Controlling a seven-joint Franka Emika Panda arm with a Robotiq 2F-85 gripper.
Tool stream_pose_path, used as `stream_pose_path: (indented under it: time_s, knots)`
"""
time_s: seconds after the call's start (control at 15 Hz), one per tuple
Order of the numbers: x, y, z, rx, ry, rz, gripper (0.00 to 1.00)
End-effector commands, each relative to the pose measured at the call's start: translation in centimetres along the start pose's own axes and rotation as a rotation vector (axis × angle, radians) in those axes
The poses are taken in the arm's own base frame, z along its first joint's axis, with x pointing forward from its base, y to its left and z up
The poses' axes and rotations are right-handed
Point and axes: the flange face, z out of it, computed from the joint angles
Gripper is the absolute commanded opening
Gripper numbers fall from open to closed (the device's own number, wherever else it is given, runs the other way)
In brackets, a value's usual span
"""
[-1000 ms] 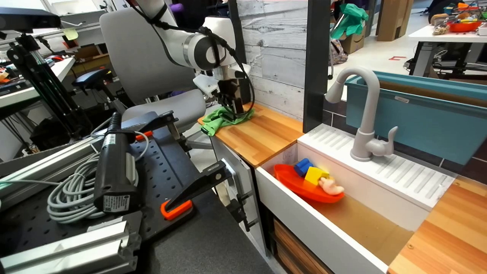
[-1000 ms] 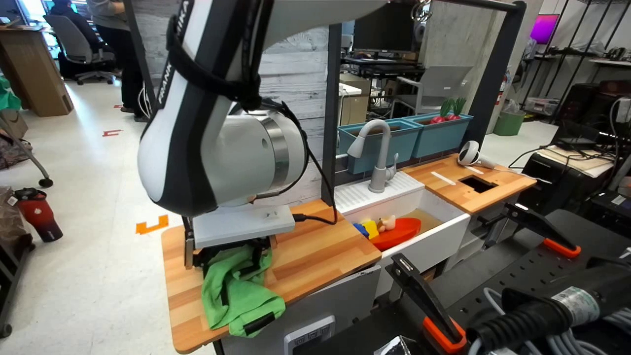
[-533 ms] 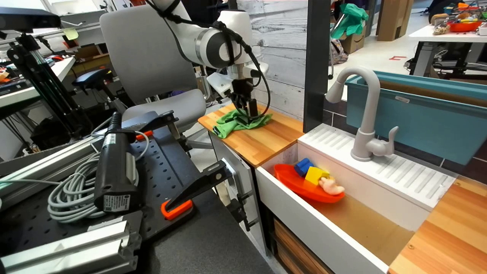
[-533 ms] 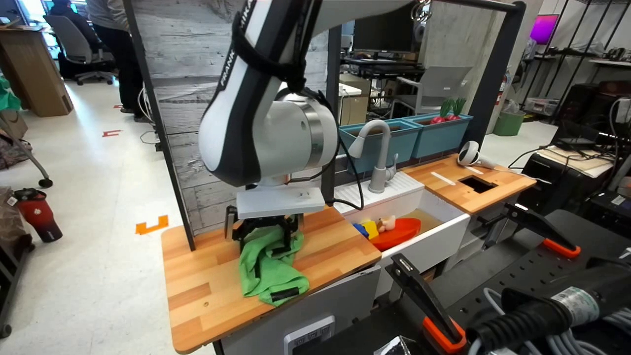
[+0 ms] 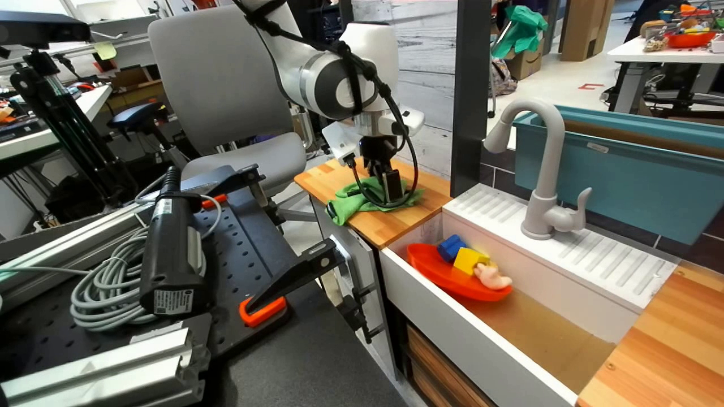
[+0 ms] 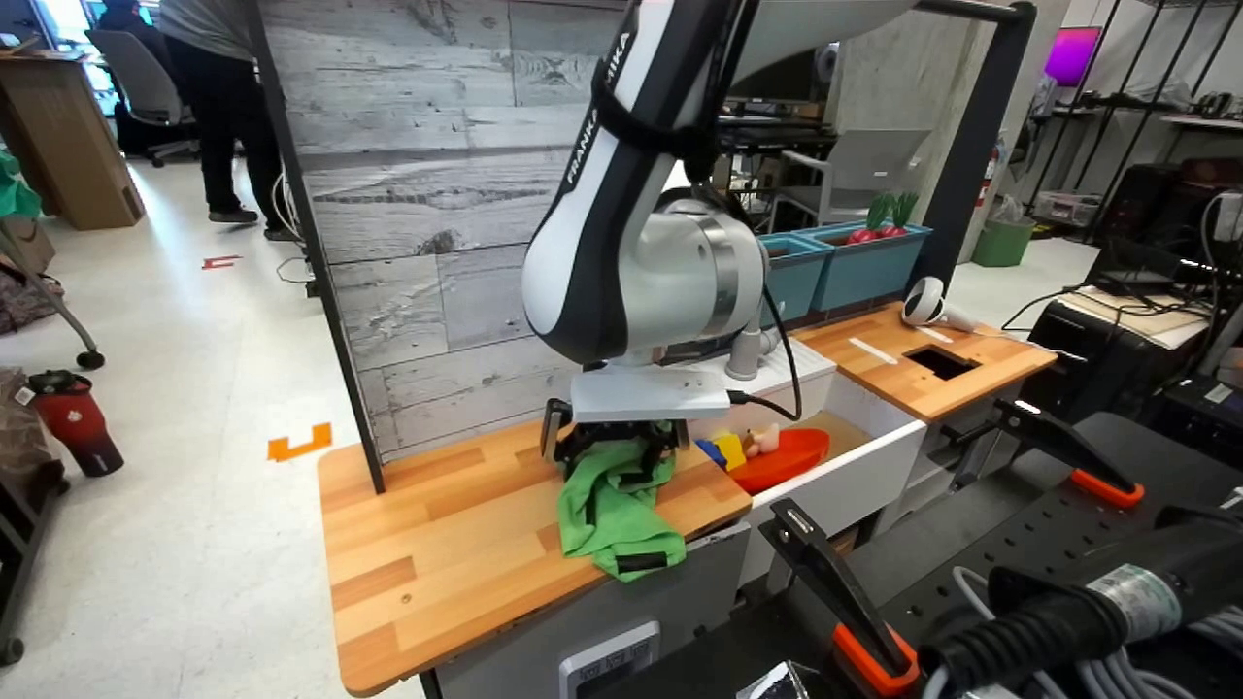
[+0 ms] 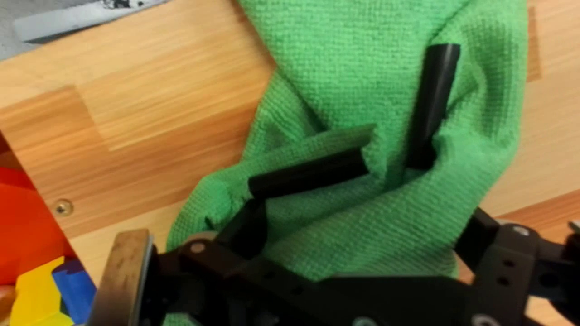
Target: Move the green cloth
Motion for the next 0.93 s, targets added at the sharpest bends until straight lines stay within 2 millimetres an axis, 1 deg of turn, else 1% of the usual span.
stream_pose_path:
  time_s: [0.0,0.13,0.4,0.53,0.6,0.67,0.73,0.87]
  knots:
    - [-2.2,1.9,-2.1,0.006,0.007,0.032,1.0]
    - [-3.3,1.8,-3.5,0.02,0.017,0.024,1.0]
    - [-5.4,0.3,-7.0,0.037,0.029,0.002,1.0]
    - [-7.0,-0.9,-9.2,0.054,0.022,-0.035,1.0]
    - [-8.2,-1.5,-10.1,0.055,0.009,-0.069,1.0]
    - [-5.7,-1.1,-7.6,0.044,0.018,-0.034,1.0]
    - [-6.2,-1.6,-8.3,0.048,0.018,-0.042,1.0]
    - [-6.1,-1.5,-8.2,0.046,0.019,-0.041,1.0]
